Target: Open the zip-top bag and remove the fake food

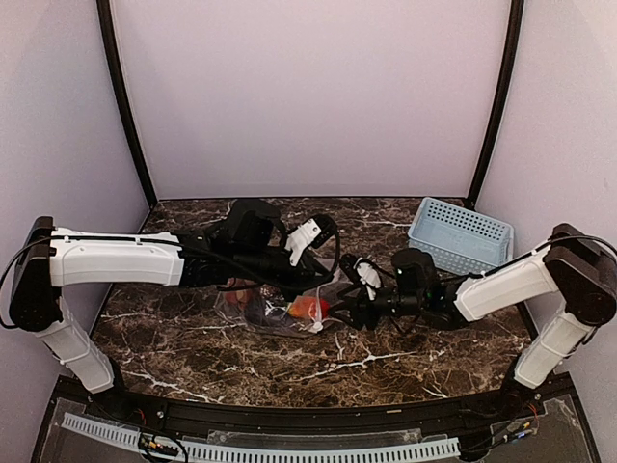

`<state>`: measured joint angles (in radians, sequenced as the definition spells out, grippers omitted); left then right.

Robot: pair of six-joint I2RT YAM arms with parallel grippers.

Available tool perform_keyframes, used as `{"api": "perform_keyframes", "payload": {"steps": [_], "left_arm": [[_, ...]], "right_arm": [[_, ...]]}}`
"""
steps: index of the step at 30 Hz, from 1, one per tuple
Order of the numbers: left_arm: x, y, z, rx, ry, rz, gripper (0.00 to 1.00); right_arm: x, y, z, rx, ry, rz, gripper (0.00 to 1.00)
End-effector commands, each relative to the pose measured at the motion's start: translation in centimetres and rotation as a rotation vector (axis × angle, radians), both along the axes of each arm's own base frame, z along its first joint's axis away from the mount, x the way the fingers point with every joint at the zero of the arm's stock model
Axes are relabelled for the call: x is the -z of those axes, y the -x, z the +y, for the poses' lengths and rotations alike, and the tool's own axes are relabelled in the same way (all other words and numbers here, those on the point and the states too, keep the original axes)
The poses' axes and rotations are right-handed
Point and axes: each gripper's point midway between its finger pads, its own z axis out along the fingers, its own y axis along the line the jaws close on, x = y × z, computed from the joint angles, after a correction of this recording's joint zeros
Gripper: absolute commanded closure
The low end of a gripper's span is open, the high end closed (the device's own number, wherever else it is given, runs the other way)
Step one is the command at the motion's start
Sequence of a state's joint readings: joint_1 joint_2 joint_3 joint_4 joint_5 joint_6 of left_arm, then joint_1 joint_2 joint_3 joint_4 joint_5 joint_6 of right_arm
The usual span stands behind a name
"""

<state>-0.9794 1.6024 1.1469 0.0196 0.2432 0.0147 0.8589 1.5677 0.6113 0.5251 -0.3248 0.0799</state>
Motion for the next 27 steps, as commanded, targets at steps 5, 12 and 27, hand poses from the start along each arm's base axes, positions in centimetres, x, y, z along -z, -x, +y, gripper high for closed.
{"api": "perform_keyframes", "payload": {"steps": [5, 12, 27], "left_arm": [[0.1, 1.0, -0.3, 0.055, 0.019, 0.013, 0.99], [0.6, 1.4, -0.3, 0.081, 0.014, 0.011, 0.99], [1.5, 1.5, -0.3, 0.093, 0.013, 0.017, 0.99]], "right_arm": [[-1.0, -0.8, 2.9, -0.106, -0.058, -0.254, 0.42], [0.5, -0.8, 4.3, -0.190, -0.035, -0.332, 0.37], [5.3, -0.1, 6.2, -0.341, 0.055, -0.304, 0.35]]}}
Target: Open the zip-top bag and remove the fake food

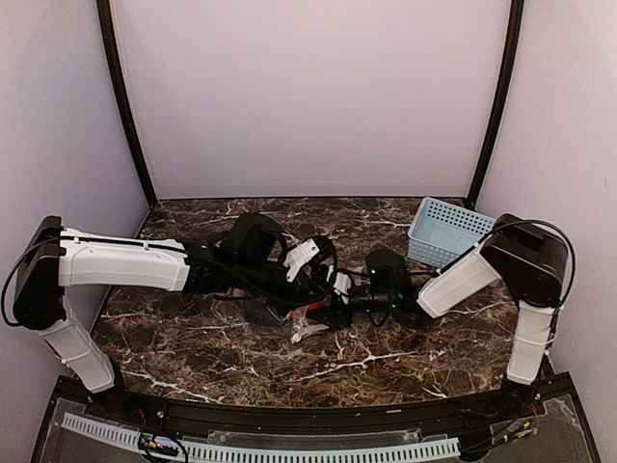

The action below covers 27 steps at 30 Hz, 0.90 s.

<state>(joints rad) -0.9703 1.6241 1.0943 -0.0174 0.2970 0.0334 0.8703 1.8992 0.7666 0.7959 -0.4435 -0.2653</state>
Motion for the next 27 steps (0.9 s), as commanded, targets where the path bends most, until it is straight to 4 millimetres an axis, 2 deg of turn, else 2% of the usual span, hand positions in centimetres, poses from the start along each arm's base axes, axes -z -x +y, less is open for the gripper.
{"api": "perform_keyframes", "payload": {"steps": [1, 9, 17, 27], "left_arm": [[-2.4, 0.2, -1.3, 0.045, 0.094, -0.051, 0.99], [-2.2, 0.1, -0.9, 0.034, 0.089, -0.051, 0.99], [-3.0, 0.3, -0.3, 0.031, 0.094, -0.064, 0.99], [-2.8, 0.4, 0.3, 0.021, 0.085, -0.072, 0.99]], "right_arm": [[3.4, 1.7, 0.4, -0.080, 0.094, 0.024, 0.36], [4.5, 2.6, -0.9, -0.079, 0.142, 0.041, 0.38], [3.5, 2.5, -1.6, -0.055, 0.165, 0.015, 0.39], [5.3, 2.3, -2.1, -0.035, 0.235, 0.026, 0.38]]}}
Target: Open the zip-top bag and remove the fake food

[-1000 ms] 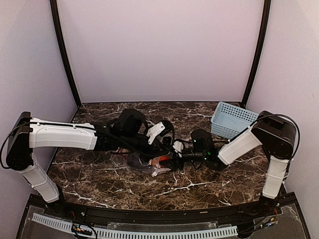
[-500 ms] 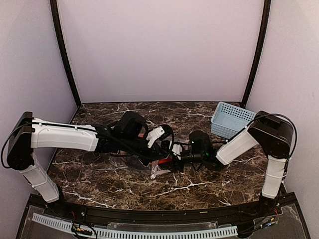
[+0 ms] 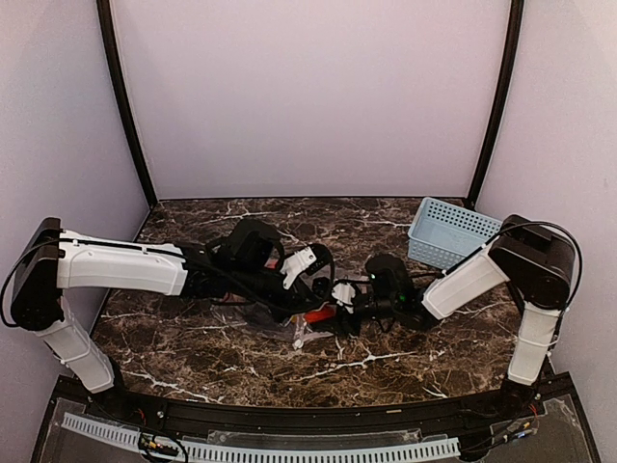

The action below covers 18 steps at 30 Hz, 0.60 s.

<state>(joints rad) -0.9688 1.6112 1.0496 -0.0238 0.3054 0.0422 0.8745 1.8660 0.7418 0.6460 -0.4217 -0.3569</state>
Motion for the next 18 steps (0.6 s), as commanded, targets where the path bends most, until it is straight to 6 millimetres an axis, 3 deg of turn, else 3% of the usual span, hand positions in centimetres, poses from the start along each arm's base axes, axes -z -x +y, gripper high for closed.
{"api": "perform_keyframes", "payload": {"steps": [1, 10, 18], "left_arm": [[-4.1, -0.3, -0.6, 0.010, 0.114, -0.089, 0.99], [-3.9, -0.3, -0.6, 0.010, 0.113, -0.088, 0.99], [-3.4, -0.9, -0.4, -0.024, 0.101, -0.097, 0.99]], "right_arm": [[2.9, 1.2, -0.5, -0.014, 0.109, 0.027, 0.39], [1.3, 1.0, -0.5, 0.008, 0.087, 0.000, 0.68], [-2.9, 0.5, -1.6, 0.106, 0.014, -0.017, 0.74]]}}
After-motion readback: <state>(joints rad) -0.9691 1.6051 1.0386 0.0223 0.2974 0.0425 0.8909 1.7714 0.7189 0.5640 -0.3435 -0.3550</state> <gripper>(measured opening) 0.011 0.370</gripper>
